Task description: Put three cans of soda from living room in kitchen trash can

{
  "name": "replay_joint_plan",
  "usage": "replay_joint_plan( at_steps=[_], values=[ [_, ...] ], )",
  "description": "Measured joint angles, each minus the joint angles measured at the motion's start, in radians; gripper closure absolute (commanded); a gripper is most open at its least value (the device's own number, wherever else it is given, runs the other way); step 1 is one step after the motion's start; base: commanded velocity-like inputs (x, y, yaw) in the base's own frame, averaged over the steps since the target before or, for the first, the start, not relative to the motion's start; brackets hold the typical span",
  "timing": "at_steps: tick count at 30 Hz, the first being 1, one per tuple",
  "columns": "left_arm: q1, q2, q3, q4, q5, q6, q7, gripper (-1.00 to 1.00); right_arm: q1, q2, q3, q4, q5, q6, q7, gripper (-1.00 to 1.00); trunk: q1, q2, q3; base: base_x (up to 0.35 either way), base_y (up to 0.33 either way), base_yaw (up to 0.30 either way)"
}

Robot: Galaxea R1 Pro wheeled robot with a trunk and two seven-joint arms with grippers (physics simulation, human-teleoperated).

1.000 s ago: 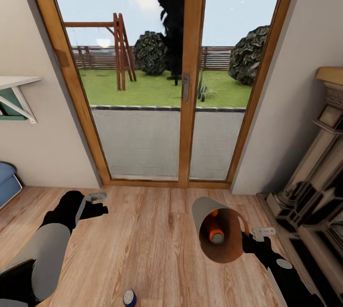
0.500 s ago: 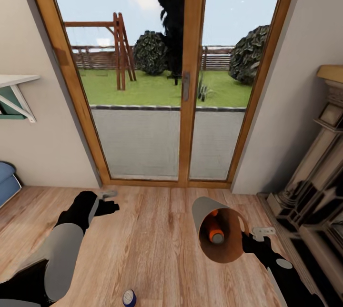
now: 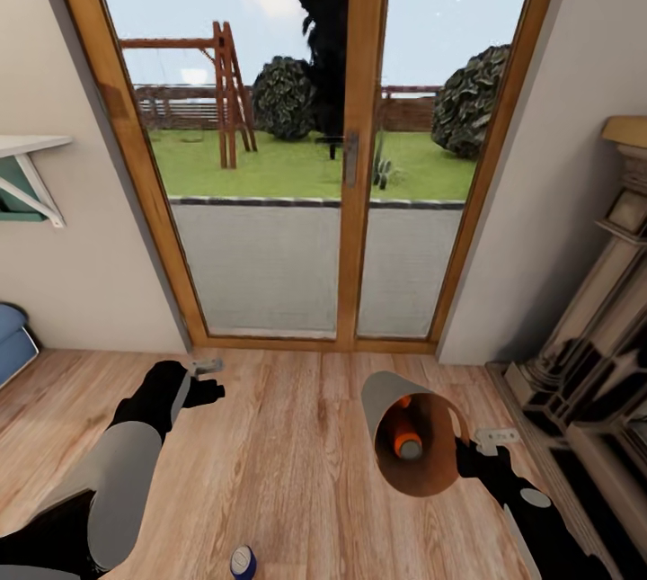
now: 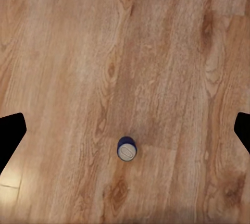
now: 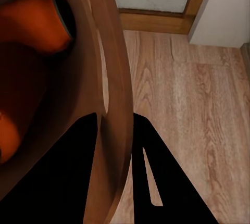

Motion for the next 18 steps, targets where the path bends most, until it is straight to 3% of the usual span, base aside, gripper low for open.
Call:
replay_joint_plan(
  at_steps=[11,18],
  values=[
    [0.0,-0.004,0.0,0.0,0.0,0.0,0.001,-1.0,-0.001,0.0,0.0,-0.009,-0.001,0.0,0.002,1.0,0.042,-0.077,-0.051,0.0,0.0,0.0],
    [0.0,-0.005,0.0,0.001,-0.001,0.001,0.002,-1.0,-0.001,0.001,-0.002,-0.107,0.0,0.012,0.05,1.0,0.069,-0.126,-0.084,0.0,0.0,0.0]
  ],
)
